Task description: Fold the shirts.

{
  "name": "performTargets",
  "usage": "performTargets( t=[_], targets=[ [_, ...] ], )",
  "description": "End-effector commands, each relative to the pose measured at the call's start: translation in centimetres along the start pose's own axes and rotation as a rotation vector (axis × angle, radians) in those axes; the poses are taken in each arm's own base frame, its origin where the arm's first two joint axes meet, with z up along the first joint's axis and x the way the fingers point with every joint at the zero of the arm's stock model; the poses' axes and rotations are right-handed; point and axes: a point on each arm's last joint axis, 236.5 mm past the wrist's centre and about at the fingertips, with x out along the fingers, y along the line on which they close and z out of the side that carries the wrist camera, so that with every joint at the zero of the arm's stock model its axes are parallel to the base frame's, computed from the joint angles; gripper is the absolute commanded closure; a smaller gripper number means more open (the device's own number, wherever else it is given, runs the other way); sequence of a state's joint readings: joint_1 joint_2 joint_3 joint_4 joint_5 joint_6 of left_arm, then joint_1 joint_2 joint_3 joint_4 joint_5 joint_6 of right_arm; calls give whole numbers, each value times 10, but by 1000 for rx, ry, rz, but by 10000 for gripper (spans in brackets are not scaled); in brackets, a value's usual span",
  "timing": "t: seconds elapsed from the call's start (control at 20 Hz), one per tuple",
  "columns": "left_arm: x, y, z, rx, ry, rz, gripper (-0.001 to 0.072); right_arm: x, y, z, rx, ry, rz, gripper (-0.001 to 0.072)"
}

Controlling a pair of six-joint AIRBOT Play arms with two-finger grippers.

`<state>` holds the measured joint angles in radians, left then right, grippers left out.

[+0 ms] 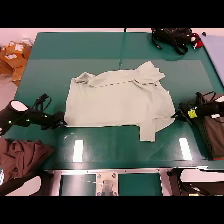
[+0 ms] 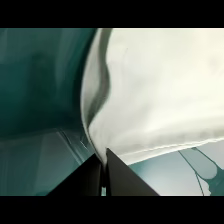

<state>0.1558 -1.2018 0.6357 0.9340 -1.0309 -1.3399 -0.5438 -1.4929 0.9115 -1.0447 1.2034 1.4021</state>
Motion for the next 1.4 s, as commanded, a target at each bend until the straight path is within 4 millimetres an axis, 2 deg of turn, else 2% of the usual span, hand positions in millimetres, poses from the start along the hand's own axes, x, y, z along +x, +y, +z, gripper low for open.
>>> performTargets(
  t=[0.0,0.3,0.35,0.4,0.5,0.6,0.65,0.7,0.8,0.9,1.0,1.1,1.15,1.2,1.25,1.3,1.35],
  targets=[
    [-2,0,1,10,-3,-3,683,9,-9,-12,-1,29,-16,696],
    [-2,-1,1,8,-5,-6,683,10,-8,-15,44,42,-14,692],
    [-2,-1,1,8,-5,-6,683,10,-8,-15,45,42,-14,652],
    [-2,-1,2,10,-7,-6,683,10,-5,-15,52,40,-1,695],
    [-8,-10,9,49,-17,-26,685,6,10,-7,46,14,56,698],
    [-38,-36,30,125,-69,-55,685,-22,48,13,-16,-87,163,698],
    [-67,-57,46,186,-140,-68,685,-50,75,25,-68,-173,223,698],
    [-101,-81,62,252,-230,-79,685,-86,103,34,-130,-270,272,698],
    [-194,-141,85,411,-464,-101,685,-170,154,37,-276,-476,319,699],
    [-300,-205,82,568,-725,-121,685,-269,205,15,-453,-719,327,699],
    [-399,-260,51,719,-966,-135,685,-351,245,-27,-598,-927,332,699],
    [-480,-303,4,848,-1173,-147,684,-425,277,-83,-708,-1147,339,699],
    [-511,-318,-21,903,-1258,-149,684,-456,288,-110,-750,-1257,343,698],
    [-538,-331,-46,951,-1339,-153,684,-486,296,-138,-783,-1368,345,698],
    [-556,-339,-65,983,-1399,-153,684,-514,302,-167,-810,-1484,346,697],
    [-569,-344,-79,1007,-1441,-155,684,-536,305,-193,-829,-1583,343,698],
    [-573,-346,-86,1017,-1458,-155,684,-551,307,-211,-841,-1655,332,697]
  ],
)
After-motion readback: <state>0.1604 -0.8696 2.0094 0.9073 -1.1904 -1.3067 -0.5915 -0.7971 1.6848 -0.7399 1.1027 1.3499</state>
